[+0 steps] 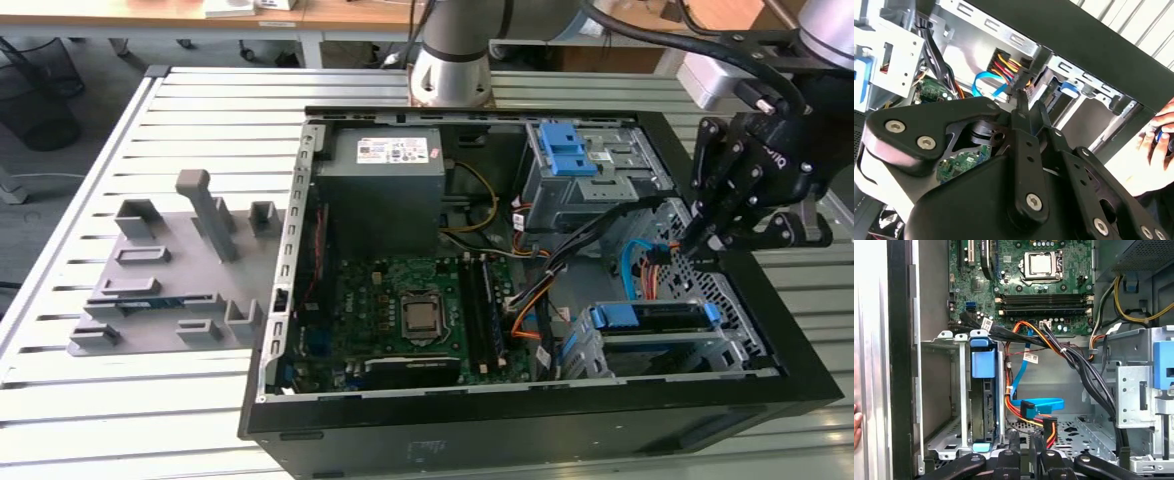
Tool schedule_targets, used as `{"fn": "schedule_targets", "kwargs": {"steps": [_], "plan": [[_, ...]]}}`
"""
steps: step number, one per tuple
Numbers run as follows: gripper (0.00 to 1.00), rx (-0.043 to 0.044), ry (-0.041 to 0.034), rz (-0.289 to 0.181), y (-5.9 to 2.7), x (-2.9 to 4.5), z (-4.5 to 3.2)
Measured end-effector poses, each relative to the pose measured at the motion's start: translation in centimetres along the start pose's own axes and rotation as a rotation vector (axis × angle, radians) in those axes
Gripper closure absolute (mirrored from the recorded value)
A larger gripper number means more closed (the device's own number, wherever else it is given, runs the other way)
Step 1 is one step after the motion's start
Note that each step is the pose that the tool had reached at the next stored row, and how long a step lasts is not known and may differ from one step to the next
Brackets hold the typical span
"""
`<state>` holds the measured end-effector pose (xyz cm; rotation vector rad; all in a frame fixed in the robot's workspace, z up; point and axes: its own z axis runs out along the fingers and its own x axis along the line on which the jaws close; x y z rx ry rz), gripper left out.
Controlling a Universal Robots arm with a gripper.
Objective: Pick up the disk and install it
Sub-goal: 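Insert the first disk wire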
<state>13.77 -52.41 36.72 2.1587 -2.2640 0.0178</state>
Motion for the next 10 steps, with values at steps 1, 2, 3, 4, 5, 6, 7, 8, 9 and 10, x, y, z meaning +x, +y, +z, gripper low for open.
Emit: {"fn": "schedule_targets", "kwargs": {"steps": [1, 2, 3, 4, 5, 6, 7, 8, 9, 10], "plan": [[0.76, -0.0006, 0.0015, 0.0, 0.0, -0.29, 0.0], [0.76, -0.0018, 0.0023, 0.0, -0.01, -0.54, -0.01], [0.76, -0.0029, 0.0023, 0.0, 0.0, -0.72, 0.0], [0.76, -0.0043, 0.0025, 0.0, -0.01, -0.91, 0.01], [0.76, -0.0061, 0.0026, 0.0, -0.03, -1.04, 0.03], [0.76, -0.0077, 0.0028, 0.0, -0.04, -1.13, 0.06], [0.76, -0.0095, 0.0028, 0.0, -0.05, -1.21, 0.12], [0.76, -0.0114, 0.0028, 0.0, -0.07, -1.27, 0.17], [0.76, -0.0132, 0.0028, 0.0, -0.08, -1.3, 0.23], [0.76, -0.0151, 0.003, 0.0, -0.11, -1.35, 0.29]]}}
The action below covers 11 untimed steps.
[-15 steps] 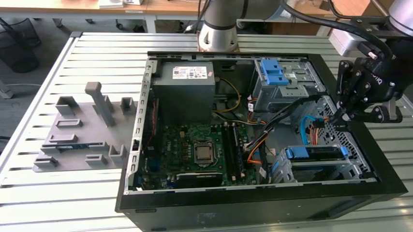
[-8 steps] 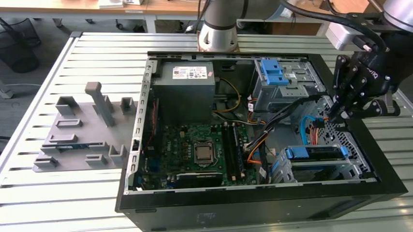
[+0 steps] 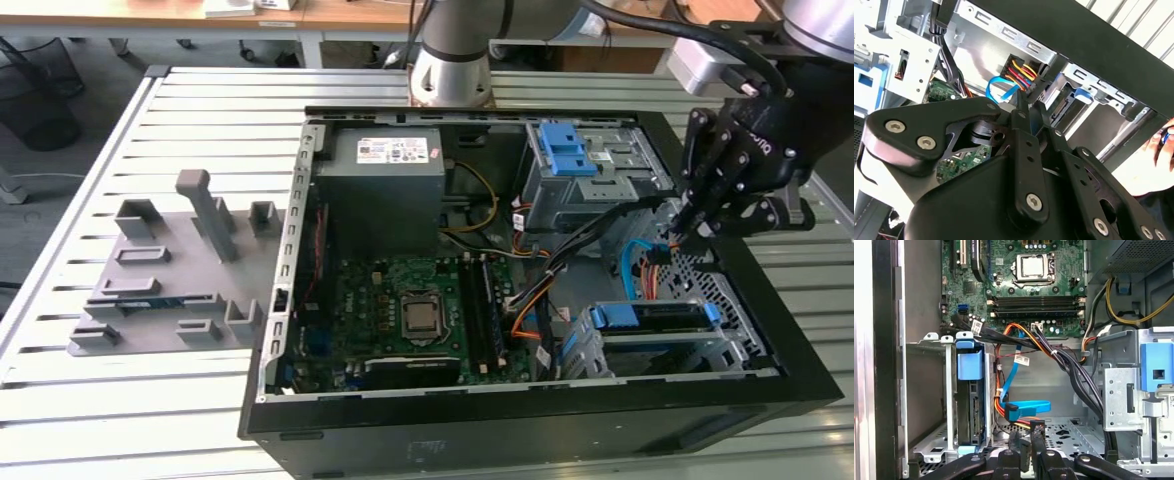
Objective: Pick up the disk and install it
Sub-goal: 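Insert the first disk wire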
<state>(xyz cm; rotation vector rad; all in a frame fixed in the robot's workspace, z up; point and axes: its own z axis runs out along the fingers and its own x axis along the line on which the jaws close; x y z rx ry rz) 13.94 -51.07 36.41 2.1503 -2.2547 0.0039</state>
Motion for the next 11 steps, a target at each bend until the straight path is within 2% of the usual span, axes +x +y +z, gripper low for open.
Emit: {"fn": "schedule_targets", "kwargs": {"steps": [5, 6, 8, 9, 11], "plan": [[0.76, -0.0051, 0.0015, 0.0, -0.07, -0.16, 0.15], [0.76, -0.0049, 0.0061, 0.0, -0.07, -0.18, 0.16], [0.76, -0.0041, 0.0235, 0.0, -0.07, -0.28, 0.17], [0.76, -0.0038, 0.0289, 0.0, -0.07, -0.31, 0.18], [0.76, -0.0036, 0.0337, 0.001, -0.07, -0.34, 0.22]]}}
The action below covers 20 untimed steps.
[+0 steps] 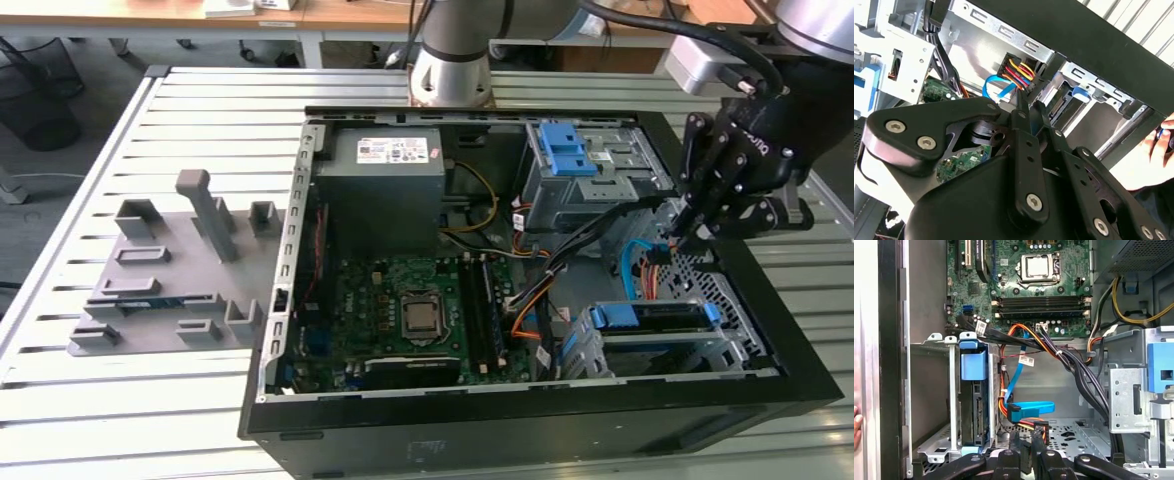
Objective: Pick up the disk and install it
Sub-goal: 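Insert the first disk wire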
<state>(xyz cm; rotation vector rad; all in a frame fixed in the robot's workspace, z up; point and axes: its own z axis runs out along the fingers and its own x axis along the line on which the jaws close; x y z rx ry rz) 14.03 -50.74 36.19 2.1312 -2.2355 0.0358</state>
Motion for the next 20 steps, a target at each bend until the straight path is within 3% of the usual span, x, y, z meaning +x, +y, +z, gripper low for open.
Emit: {"fn": "schedule_targets", "kwargs": {"steps": [15, 17, 20], "plan": [[0.76, 0.0002, 0.0016, 0.0, -0.03, -0.12, 0.71], [0.84, 0.0002, 0.0018, 0.0, -0.04, -0.12, 0.74], [0.84, 0.0002, 0.0017, 0.0, -0.04, -0.13, 0.77]]}}
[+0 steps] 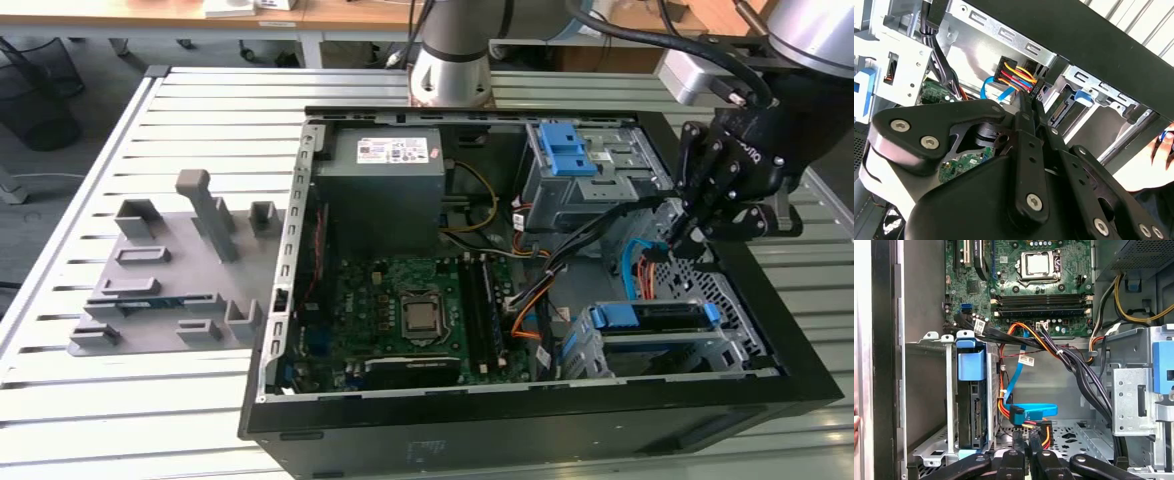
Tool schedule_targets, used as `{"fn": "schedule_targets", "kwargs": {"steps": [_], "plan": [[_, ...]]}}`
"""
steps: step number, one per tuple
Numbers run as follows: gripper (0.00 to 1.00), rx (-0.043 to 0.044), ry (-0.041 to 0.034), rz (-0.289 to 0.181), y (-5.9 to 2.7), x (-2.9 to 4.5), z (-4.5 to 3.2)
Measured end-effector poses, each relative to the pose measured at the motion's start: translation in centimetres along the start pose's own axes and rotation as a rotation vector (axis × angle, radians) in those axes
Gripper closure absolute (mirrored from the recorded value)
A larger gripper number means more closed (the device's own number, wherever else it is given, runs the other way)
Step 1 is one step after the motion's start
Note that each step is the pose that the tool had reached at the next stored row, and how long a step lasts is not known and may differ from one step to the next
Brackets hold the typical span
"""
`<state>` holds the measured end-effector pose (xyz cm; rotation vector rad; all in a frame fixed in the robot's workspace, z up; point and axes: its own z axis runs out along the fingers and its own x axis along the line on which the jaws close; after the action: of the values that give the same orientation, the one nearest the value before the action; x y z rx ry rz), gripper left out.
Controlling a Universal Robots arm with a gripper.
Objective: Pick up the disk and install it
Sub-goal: 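Insert the first disk wire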
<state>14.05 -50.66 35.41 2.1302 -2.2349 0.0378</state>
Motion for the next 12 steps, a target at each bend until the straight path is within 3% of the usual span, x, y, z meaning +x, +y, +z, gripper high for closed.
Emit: {"fn": "schedule_targets", "kwargs": {"steps": [3, 8, 12], "plan": [[0.84, 0.0008, -0.003, 0.0, 0.01, 0.0, 0.05], [0.84, 0.0153, -0.0038, 0.001, 0.24, 0.04, 0.07], [0.84, 0.0162, -0.0037, 0.001, 0.33, 0.25, 0.07]]}}
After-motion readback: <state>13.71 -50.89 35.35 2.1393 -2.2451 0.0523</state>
